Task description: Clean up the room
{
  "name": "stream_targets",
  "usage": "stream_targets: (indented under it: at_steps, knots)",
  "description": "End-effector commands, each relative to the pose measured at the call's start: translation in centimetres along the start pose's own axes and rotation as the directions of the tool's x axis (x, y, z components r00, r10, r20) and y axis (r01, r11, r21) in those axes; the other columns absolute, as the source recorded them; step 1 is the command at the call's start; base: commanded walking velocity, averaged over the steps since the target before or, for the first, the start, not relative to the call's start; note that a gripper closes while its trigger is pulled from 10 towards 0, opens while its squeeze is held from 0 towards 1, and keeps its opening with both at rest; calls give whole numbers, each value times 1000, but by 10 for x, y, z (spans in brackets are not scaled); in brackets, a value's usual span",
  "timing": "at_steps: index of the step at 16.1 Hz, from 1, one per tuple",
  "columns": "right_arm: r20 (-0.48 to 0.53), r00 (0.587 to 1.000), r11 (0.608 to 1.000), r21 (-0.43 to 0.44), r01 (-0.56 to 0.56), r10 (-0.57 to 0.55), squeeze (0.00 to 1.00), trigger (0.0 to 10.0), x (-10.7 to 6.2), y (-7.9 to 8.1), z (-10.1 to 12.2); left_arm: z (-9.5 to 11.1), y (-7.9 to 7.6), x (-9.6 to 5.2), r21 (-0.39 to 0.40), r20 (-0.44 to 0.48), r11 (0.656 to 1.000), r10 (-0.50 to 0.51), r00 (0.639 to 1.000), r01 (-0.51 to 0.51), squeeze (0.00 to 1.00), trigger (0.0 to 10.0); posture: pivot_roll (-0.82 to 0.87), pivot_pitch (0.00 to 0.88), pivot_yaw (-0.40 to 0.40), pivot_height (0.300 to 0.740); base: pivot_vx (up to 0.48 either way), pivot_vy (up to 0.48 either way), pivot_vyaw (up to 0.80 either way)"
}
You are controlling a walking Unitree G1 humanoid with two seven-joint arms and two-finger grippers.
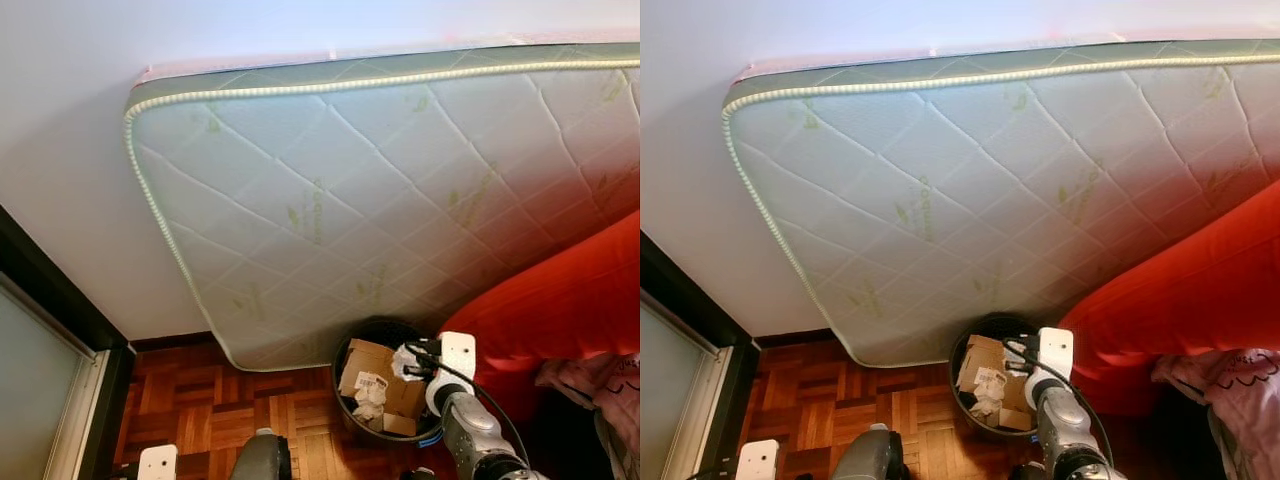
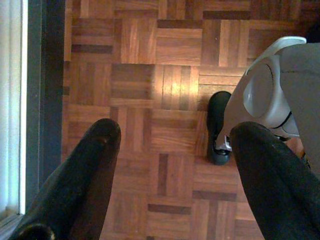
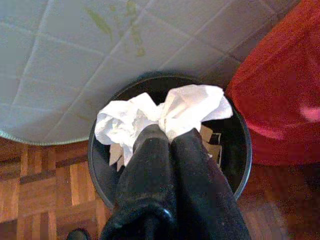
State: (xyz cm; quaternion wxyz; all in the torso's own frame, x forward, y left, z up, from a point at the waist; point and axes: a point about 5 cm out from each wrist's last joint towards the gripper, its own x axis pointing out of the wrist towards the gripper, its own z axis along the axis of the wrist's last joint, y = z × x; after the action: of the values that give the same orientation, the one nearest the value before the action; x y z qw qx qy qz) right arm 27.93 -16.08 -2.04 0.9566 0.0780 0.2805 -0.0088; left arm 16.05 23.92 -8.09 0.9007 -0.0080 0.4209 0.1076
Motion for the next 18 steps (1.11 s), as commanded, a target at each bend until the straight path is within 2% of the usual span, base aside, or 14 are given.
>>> stream_targets:
  at_steps: [1, 3, 12, 18]
  knots:
    - [-29, 1000, 1000, 1, 4, -4, 0, 10000, -1, 0, -6, -4, 1, -1, 7, -14, 1000, -1, 1000, 1, 0, 10000, 163, 134, -6, 639, 0, 0, 0]
    - [-14, 1000, 1000, -13, -9, 9, 0, 10000, -1, 0, -4, -3, 1, -1, 7, -10, 1000, -2, 1000, 2, 0, 10000, 160, 137, -6, 624, 0, 0, 0]
    - [-45, 998, 998, -39, -43, 41, 0, 10000, -3, 5, -13, 0, 1, 0, 2, 8, 1000, -8, 1000, 8, 0, 10000, 163, 153, -6, 624, 0, 0, 0]
    - [-54, 998, 998, -44, -43, 41, 0, 10000, -4, 4, -14, 0, -1, 0, 2, 7, 1000, -11, 1000, 11, 0, 10000, 167, 158, -12, 624, 296, 0, 0]
